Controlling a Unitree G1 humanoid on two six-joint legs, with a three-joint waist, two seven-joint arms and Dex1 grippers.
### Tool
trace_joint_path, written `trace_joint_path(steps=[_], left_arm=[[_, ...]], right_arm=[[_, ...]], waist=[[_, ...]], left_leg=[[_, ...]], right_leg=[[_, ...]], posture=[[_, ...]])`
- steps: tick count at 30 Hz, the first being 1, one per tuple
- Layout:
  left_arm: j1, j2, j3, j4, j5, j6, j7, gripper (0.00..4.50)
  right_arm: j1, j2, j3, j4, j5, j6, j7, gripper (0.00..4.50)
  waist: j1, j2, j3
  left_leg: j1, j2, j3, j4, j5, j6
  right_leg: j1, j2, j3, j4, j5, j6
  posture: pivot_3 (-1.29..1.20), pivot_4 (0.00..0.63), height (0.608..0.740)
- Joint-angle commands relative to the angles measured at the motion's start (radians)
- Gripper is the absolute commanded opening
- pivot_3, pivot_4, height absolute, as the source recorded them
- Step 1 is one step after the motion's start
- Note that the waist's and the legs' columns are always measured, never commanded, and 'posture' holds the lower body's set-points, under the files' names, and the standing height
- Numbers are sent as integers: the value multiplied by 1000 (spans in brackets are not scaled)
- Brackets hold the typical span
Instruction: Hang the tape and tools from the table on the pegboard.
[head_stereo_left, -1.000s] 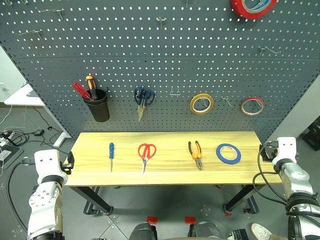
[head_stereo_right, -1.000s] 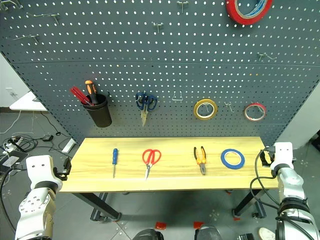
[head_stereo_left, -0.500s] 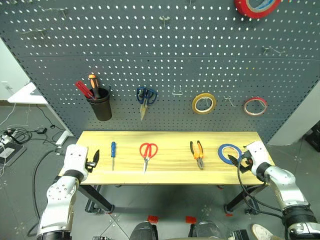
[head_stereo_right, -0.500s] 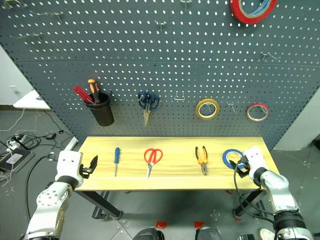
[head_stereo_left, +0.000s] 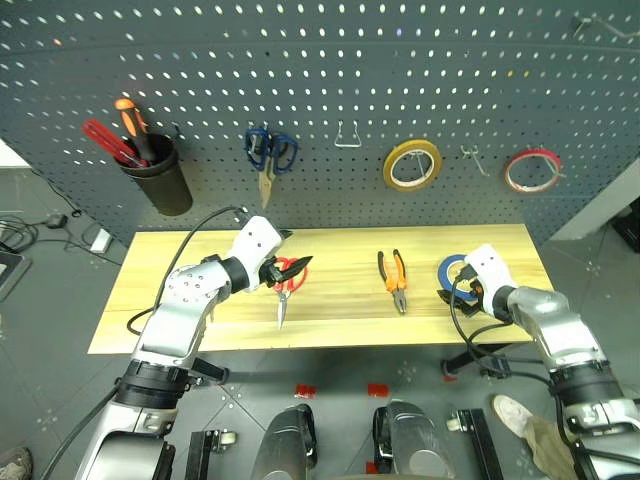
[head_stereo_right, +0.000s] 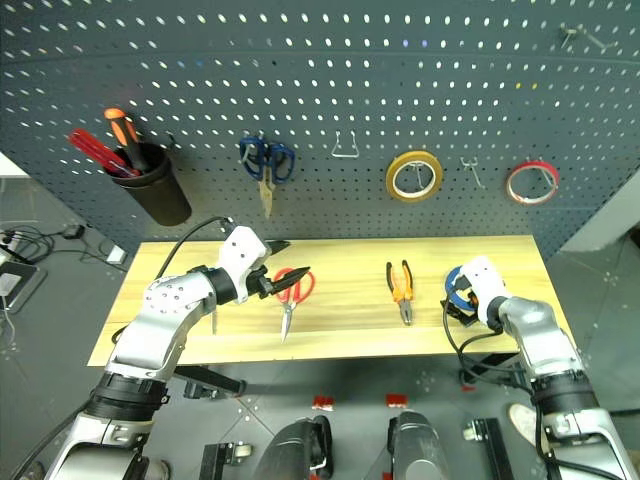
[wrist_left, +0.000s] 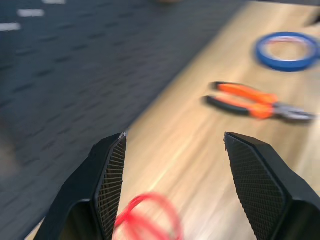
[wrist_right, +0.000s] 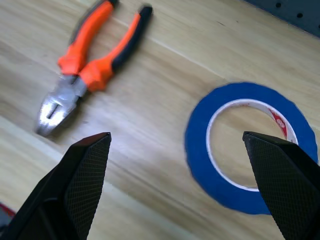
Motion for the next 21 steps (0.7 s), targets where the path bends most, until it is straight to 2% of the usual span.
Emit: trace_joint_path(steps=[1, 9, 12, 15, 16, 21], left_arm=[[-3, 1, -40, -27, -46, -9, -104, 3288], [8, -8, -81, -52, -45, -24, -166, 3288], [13, -12, -84, -73, -55, -35, -187, 3307], [19, -9, -90, -76, -44, -58, -200, 3307], [20, -7, -94, -77, -39, -67, -205, 3307], [19, -10, -93, -88, -38, -95, -210, 3307]], right_arm=[[-106, 0, 44, 135, -44, 1, 28, 4500], [-341, 32, 171, 586, -176, -177, 89, 4500], [-408, 41, 215, 721, -228, -230, 124, 3926], [-441, 48, 250, 808, -279, -290, 124, 2894], [-446, 51, 258, 826, -291, -301, 128, 2683], [-457, 67, 244, 869, -304, -309, 135, 993]], waist=[[0, -2, 28], [4, -7, 66], [5, -8, 67], [6, -8, 66], [6, -8, 66], [8, -10, 64]], left_leg=[[0, 1, 1, 0, 0, -1], [-2, 4, 13, 0, 1, -4], [-2, 5, 17, 1, 1, -4], [-1, 6, 18, 1, 1, -4], [0, 6, 19, 1, 1, -4], [0, 6, 20, 2, 1, -4]], right_leg=[[0, 1, 2, 0, 0, 0], [-10, 2, 13, 2, 0, 0], [-10, 2, 16, 2, 1, 0], [-10, 2, 16, 3, 1, 0], [-10, 2, 17, 3, 1, 0], [-10, 2, 17, 3, 3, 1]], posture=[[-256, 338, 740], [-231, 348, 740], [-218, 338, 740], [-208, 323, 740], [-205, 316, 740], [-209, 291, 740]])
